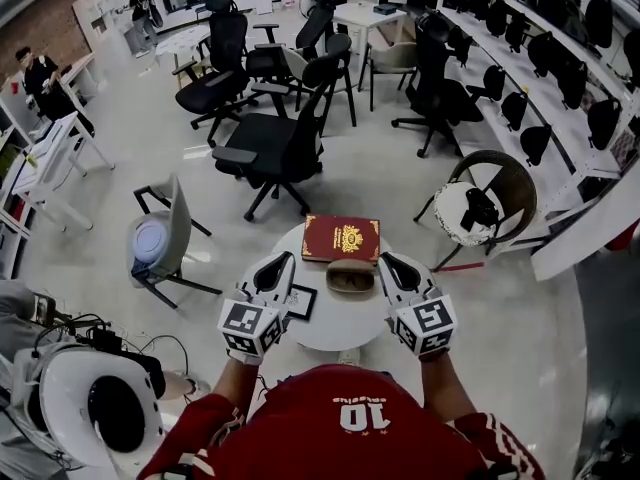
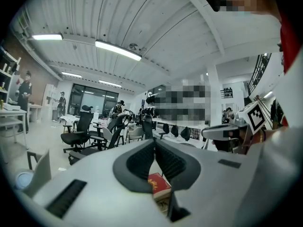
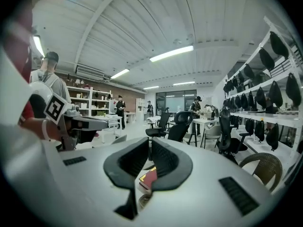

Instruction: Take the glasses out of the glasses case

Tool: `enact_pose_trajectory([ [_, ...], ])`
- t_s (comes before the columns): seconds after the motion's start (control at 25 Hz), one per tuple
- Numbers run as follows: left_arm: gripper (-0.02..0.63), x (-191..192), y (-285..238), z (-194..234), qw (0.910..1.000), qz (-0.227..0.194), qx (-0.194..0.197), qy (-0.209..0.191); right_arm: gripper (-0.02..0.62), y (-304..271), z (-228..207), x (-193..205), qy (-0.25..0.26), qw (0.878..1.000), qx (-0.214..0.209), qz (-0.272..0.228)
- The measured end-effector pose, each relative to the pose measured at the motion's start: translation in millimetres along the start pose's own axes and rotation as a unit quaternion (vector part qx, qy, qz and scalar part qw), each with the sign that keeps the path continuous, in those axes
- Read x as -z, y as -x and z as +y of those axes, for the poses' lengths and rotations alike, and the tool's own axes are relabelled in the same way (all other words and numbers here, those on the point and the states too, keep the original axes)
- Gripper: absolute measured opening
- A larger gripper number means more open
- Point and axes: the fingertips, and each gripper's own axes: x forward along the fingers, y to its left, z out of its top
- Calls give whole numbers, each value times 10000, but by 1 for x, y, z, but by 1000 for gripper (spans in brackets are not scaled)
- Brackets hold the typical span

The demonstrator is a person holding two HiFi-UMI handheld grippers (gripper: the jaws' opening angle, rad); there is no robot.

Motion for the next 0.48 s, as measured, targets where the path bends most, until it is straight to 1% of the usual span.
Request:
enact_pose_trajectory([
  [0.28,18,8,-16,0,9998,127,98,-73,29,-15,-10,13,-47,9998,-141,96],
  [0.32,18,11,-17,0,9998,136,101,-59,35,-16,-10,17,-76,9998,-176,110],
  [0.36,18,13,-18,1,9998,138,104,-40,68,-18,-10,21,-111,9996,-210,137],
  [0.4,18,15,-19,2,9999,129,108,-24,86,-20,-11,26,-143,9995,-228,174],
  [0.48,18,16,-21,2,9999,114,124,-3,87,-22,-12,34,-185,9993,-200,243],
])
